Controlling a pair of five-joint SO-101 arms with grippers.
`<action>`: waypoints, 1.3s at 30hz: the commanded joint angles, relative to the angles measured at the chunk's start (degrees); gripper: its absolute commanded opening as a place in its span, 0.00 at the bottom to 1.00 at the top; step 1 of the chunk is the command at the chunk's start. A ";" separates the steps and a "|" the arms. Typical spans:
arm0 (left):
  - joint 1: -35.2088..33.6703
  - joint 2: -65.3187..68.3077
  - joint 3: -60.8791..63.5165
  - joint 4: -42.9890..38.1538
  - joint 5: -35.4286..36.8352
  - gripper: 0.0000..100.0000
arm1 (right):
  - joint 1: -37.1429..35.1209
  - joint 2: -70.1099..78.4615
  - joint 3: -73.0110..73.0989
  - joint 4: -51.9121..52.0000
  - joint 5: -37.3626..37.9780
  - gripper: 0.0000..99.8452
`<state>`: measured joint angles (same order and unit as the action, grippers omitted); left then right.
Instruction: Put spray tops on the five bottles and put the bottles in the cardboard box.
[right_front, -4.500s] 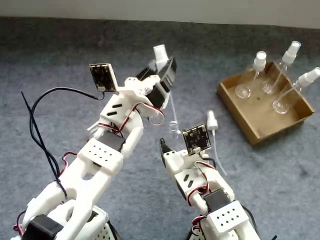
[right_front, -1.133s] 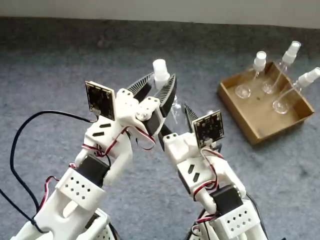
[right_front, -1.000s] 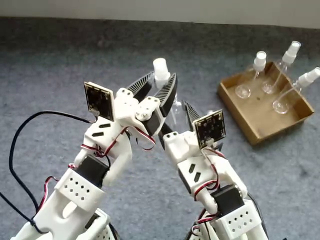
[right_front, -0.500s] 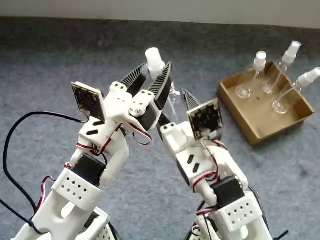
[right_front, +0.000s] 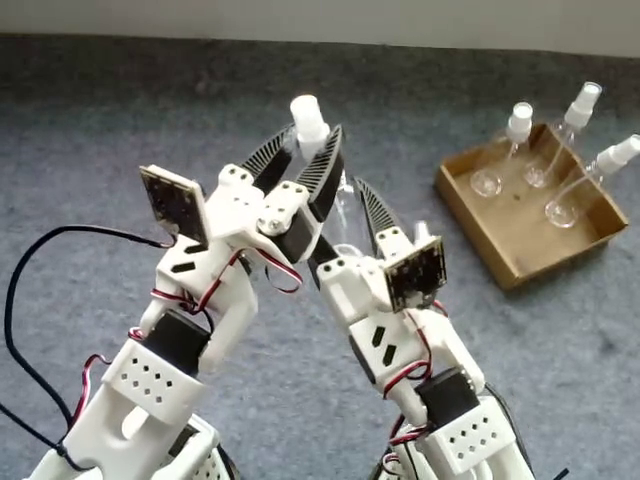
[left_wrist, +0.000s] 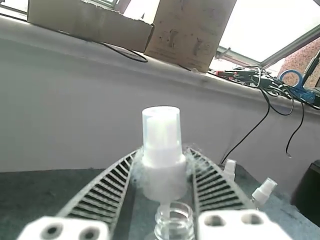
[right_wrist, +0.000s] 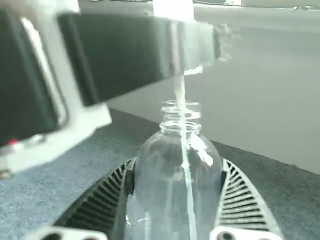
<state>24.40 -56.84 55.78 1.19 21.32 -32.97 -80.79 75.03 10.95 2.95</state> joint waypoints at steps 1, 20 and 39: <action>-0.40 -0.57 -1.27 -0.26 0.53 0.01 | -0.48 -3.30 0.84 -2.07 0.70 0.15; 6.64 -0.57 0.84 3.60 -8.97 0.01 | -0.57 -16.31 10.95 0.75 0.70 0.15; 6.37 -0.66 0.84 6.51 -9.14 0.01 | -0.48 -16.40 11.12 0.75 0.79 0.15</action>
<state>29.93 -56.75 57.54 7.60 12.79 -32.79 -96.18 86.81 11.65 3.12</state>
